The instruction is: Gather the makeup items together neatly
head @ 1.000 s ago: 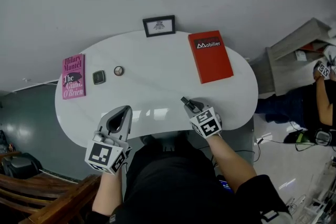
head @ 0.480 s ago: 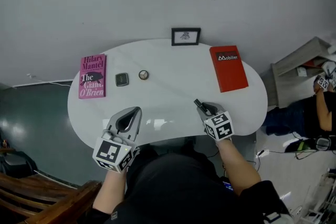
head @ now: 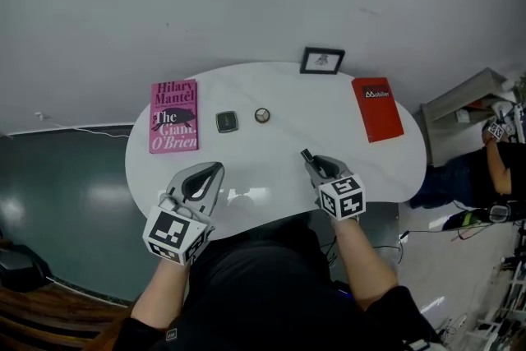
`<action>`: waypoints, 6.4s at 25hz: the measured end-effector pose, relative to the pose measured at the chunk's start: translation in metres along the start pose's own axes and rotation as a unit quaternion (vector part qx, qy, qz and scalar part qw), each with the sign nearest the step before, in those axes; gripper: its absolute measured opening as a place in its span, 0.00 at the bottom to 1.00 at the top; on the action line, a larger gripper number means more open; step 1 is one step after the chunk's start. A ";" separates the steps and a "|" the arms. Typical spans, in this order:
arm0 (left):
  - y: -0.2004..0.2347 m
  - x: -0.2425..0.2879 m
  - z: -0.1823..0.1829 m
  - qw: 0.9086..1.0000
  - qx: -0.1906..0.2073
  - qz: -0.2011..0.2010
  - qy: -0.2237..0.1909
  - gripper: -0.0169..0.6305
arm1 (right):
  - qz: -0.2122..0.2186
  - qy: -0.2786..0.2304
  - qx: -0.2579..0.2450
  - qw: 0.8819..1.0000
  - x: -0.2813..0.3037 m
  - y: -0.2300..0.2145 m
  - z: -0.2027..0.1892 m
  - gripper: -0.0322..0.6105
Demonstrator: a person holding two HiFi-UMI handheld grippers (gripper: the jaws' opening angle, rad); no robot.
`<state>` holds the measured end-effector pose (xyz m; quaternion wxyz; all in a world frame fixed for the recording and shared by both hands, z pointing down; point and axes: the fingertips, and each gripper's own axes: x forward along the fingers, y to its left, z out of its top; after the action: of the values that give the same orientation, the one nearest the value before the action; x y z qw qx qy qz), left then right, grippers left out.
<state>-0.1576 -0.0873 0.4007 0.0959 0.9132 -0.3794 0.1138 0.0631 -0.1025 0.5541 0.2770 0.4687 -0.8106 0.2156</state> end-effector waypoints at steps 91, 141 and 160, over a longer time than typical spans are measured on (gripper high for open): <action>0.059 0.016 -0.008 0.998 -0.057 0.030 0.005 0.05 | 0.028 0.020 0.048 0.998 0.160 0.008 0.062 0.28; -0.009 0.042 0.030 0.999 -0.034 0.003 -0.032 0.05 | 0.041 -0.247 0.050 0.967 -0.072 -0.026 0.168 0.12; -0.102 0.083 0.120 0.993 0.021 0.098 -0.065 0.05 | 0.130 -0.336 -0.015 0.933 -0.190 -0.085 0.192 0.10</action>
<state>-0.0109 -0.1036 0.2999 0.0402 0.8789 -0.4700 0.0708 0.1675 -0.1375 0.2935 -0.0350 0.3997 -0.9135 0.0671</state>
